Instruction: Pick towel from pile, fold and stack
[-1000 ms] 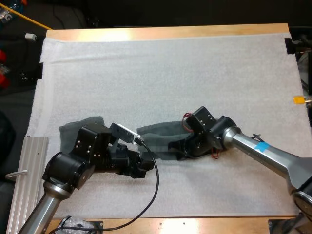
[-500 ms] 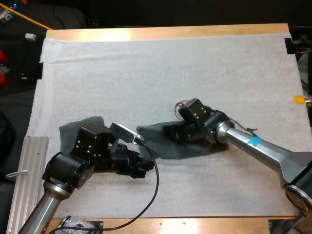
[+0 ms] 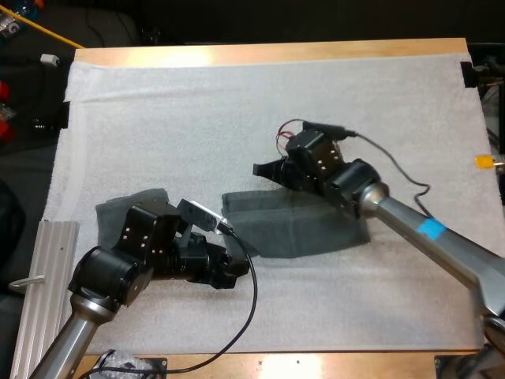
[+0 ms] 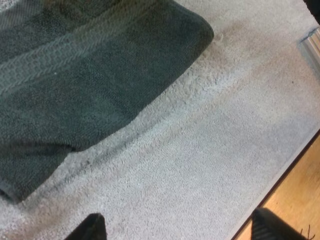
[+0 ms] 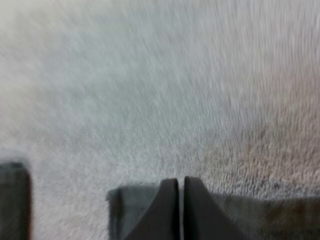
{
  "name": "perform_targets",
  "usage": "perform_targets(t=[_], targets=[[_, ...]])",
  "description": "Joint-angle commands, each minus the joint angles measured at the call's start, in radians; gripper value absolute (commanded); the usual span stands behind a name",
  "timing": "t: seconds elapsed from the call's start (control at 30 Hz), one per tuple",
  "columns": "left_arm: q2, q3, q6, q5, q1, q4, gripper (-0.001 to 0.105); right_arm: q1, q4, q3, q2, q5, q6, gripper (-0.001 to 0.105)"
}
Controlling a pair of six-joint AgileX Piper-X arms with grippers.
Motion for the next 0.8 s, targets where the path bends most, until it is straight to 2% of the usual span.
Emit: perform_targets(t=[0.0,0.07,0.23,0.27,0.33,0.53,0.77], targets=[[-0.006,-0.002,-0.008,-0.002,-0.005,-0.002,0.058,-0.002,0.027,-0.012,-0.042,0.025,-0.022,0.0],[-0.006,-0.002,-0.008,-0.002,-0.005,-0.002,0.058,-0.002,0.052,-0.012,-0.073,0.03,-0.065,0.004],[-0.006,-0.002,-0.047,-0.002,-0.005,-0.002,0.058,-0.017,0.139,-0.012,-0.152,0.03,-0.117,0.04],[-0.006,-0.002,-0.075,-0.002,-0.005,-0.002,0.058,-0.029,0.166,-0.012,-0.169,0.028,-0.123,0.05],[-0.006,-0.002,-0.122,-0.002,-0.005,-0.002,0.058,-0.056,0.224,-0.012,-0.194,0.028,-0.125,0.06],[-0.006,-0.002,-0.179,-0.002,-0.005,-0.022,0.058,-0.162,0.377,-0.012,-0.238,-0.004,-0.196,0.062],[-0.006,-0.002,-0.284,-0.014,-0.005,-0.137,0.058,-0.339,0.527,-0.008,-0.244,-0.185,-0.34,0.062]])
